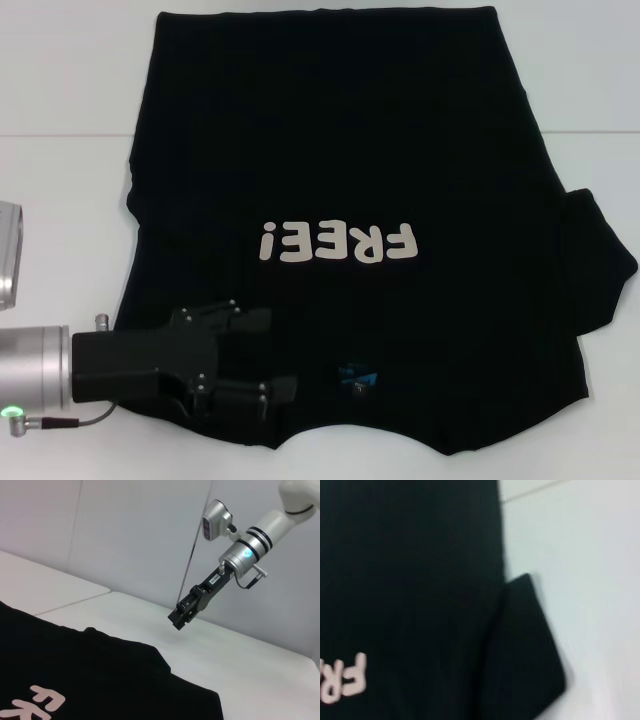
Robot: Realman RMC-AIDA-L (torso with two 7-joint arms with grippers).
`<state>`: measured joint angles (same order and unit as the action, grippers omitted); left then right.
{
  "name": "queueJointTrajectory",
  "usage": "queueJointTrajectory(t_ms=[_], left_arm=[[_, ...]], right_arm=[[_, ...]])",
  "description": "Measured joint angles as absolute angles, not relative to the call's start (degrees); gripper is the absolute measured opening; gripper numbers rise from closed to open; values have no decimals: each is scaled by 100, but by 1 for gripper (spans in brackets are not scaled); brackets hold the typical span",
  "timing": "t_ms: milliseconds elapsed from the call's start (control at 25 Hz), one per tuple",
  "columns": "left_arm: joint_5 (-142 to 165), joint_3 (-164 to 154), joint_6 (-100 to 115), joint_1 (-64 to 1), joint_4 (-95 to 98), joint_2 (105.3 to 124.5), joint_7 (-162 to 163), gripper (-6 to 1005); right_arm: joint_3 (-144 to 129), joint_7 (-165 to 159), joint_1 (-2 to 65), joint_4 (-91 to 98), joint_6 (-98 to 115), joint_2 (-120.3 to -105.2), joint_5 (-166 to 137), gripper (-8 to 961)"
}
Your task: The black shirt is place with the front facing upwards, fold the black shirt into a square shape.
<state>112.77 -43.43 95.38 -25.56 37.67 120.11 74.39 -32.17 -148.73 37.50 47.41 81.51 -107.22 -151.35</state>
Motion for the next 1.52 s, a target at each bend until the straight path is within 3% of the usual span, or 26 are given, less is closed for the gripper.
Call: queueJointTrajectory(t_ms=[320, 560, 960, 1520], left_arm=[[11277, -4350, 9493, -2521, 3761, 11981, 7386, 963], [11277, -4328, 9479, -2495, 3761, 11996, 7363, 962], [11276, -4320, 9474, -2496, 3761, 11991, 7359, 962], [11276, -4307, 9474, -2480, 3754, 11980, 7356, 961]], right_arm=[[-3276, -14876, 3958, 4337, 7902, -10837, -15250, 796], [-3448, -14869, 4149, 3728, 7442, -10830, -15263, 792], [-3672, -14867, 4321, 3410, 7012, -10970, -15272, 785], [-3721, -14871, 4395, 3394, 6826, -11039, -15275, 775]])
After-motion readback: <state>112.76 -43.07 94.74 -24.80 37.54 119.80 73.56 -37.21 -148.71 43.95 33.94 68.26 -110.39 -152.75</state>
